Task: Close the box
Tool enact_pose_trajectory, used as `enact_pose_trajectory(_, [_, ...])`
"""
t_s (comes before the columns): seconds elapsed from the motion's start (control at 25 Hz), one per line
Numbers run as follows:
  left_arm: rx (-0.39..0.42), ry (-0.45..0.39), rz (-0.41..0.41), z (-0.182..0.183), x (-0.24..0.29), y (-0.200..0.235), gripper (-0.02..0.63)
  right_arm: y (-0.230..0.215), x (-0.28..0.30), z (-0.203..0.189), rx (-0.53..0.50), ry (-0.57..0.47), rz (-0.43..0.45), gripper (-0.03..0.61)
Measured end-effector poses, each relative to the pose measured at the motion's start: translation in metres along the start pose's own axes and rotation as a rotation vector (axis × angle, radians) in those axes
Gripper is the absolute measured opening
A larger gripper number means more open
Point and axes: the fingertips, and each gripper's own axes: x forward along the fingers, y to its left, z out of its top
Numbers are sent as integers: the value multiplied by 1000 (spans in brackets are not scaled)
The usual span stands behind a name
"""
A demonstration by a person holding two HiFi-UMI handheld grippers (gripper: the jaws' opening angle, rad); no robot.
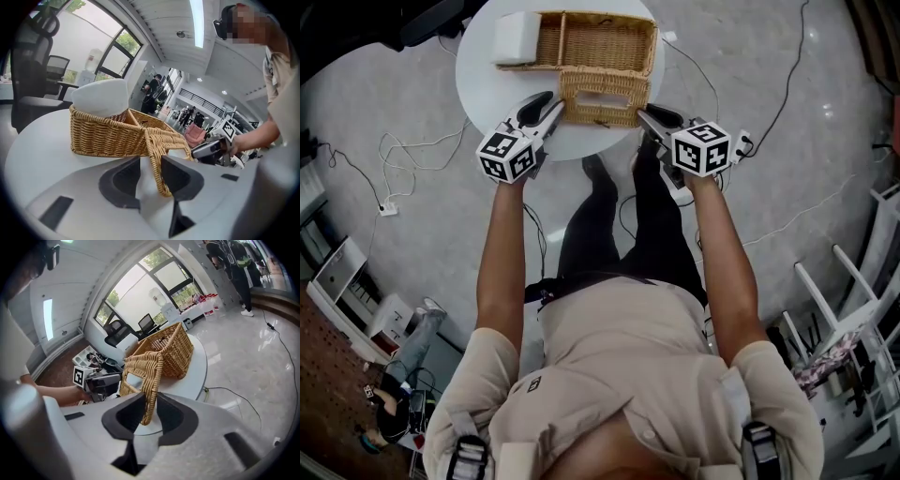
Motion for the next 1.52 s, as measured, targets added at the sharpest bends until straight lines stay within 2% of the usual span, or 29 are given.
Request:
enact_pose_trajectory(0.4, [18, -38, -45, 14, -17, -23, 114, 14, -12, 10, 82, 11, 71, 78])
enact_pose_trajectory(0.72, [1, -105, -63, 33, -38, -41, 115, 35, -22, 18, 224, -12, 167, 89])
enact_pose_trajectory(1.0, [62, -158, -70, 45, -61, -67, 115, 47, -32, 26, 361, -37, 237, 92])
enact_pose_trajectory(1.16, [151, -131, -26, 42, -66, -73, 127, 51, -34, 31, 395, -33, 250, 91])
enact_pose_trajectory(1.4, [407, -54, 56, 33, -62, -74, 149, 54, -38, 36, 429, -36, 262, 91])
enact_pose_trajectory(1.52, [503, -24, 83, 34, -58, -78, 161, 53, -41, 42, 446, -48, 265, 91])
